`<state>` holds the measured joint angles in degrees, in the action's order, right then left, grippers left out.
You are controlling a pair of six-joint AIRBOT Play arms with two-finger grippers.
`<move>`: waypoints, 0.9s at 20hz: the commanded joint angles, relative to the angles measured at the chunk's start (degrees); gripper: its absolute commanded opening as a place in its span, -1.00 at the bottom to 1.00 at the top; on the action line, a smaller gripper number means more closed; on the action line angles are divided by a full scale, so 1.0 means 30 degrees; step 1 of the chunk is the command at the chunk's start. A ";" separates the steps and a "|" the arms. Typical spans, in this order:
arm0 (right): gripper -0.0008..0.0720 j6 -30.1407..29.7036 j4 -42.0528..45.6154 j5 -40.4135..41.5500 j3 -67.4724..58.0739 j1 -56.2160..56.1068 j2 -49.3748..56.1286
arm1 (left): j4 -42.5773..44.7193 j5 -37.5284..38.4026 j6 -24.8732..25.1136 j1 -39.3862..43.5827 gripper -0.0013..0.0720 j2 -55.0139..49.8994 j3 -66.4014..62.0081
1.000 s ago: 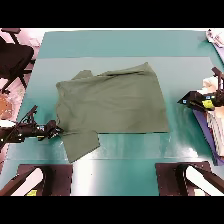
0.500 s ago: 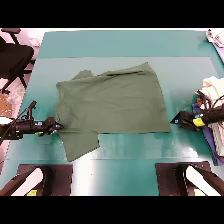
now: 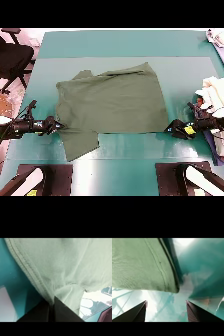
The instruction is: Fold the shirts.
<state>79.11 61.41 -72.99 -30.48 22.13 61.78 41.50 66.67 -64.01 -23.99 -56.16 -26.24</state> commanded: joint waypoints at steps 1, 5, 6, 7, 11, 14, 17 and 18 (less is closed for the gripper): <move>0.45 -0.0423 -0.0073 0.1348 -0.0517 -0.0015 0.1341 | -0.0007 0.0080 0.0007 -0.0015 -0.89 0.0015 -0.0022; 0.36 -0.0466 -0.0627 0.2171 -0.0801 -0.0015 0.1319 | 0.0000 0.0117 0.0007 -0.0015 -0.89 0.0015 -0.0022; 0.24 -0.0466 -0.0605 0.2353 -0.0794 -0.0015 0.1115 | 0.0000 0.0124 0.0007 -0.0015 -0.89 0.0015 -0.0022; 0.24 -0.0466 -0.0605 0.2375 -0.0794 -0.0015 0.0969 | 0.0000 0.0109 0.0007 -0.0015 -0.89 0.0015 -0.0022; 0.22 -0.0466 -0.0627 0.2499 -0.0794 -0.0015 0.1443 | 0.0000 0.0087 0.0007 -0.0015 -0.89 0.0015 -0.0022; -0.13 -0.0466 -0.0670 0.2251 -0.0794 -0.0015 0.2106 | -0.0007 0.0124 0.0007 -0.0015 -0.89 0.0015 -0.0022; -0.13 -0.0474 -0.0634 0.1814 -0.0794 -0.0051 0.1792 | -0.0007 0.0124 0.0007 -0.0015 -0.89 0.0015 -0.0022; -0.13 -0.0466 -0.0634 0.1785 -0.0794 -0.0051 0.1494 | -0.0007 0.0124 0.0007 -0.0015 -0.89 0.0015 -0.0022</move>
<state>77.62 58.96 -66.43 -32.88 22.09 67.09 41.47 67.05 -64.01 -23.99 -56.16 -26.24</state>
